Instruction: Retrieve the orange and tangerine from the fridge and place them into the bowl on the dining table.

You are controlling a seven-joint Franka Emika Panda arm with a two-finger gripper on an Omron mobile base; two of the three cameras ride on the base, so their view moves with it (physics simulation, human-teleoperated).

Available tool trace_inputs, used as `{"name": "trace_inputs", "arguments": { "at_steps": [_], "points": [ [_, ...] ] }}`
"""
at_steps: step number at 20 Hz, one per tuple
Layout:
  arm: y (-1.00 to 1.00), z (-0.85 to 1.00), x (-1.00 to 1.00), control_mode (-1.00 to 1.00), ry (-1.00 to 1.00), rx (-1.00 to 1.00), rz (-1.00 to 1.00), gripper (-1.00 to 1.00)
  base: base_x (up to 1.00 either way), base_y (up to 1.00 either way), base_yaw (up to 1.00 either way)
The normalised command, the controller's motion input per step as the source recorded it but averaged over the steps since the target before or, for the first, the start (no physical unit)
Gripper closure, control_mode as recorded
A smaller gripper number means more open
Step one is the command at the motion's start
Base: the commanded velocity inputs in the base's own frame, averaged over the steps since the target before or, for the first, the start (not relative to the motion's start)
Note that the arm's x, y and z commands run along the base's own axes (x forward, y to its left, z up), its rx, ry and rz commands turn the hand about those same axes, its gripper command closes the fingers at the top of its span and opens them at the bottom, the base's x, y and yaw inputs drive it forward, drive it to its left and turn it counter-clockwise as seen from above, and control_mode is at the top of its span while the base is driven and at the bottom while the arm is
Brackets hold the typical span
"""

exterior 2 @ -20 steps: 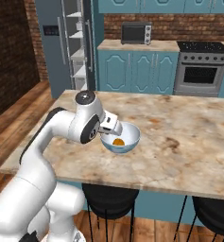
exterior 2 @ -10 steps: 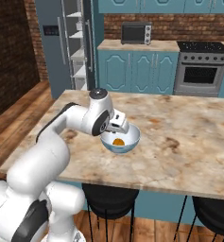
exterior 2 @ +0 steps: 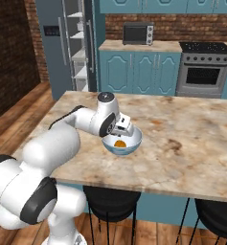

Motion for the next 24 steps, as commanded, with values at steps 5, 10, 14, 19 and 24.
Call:
{"name": "trace_inputs", "arguments": {
  "at_steps": [5, 10, 14, 19, 24],
  "points": [
    [-0.06, -0.29, 0.20, -1.00, 0.03, 0.00, 0.00, 1.00, 0.00, 0.00, 0.00],
    [-0.05, -0.30, 0.18, -1.00, 0.03, 0.00, 0.00, 1.00, 0.00, 0.00, 0.00],
    [-0.06, -0.29, 0.20, -1.00, 0.03, 0.00, 0.00, 1.00, 0.00, 0.00, 0.00],
    [-0.07, -0.26, 0.24, -1.00, 0.02, 0.00, 0.00, 1.00, 0.00, 0.00, 0.00],
    [-0.04, -0.27, 0.25, -1.00, 0.01, 0.00, 0.00, 1.00, 0.00, 0.00, 0.00]
  ]
}}
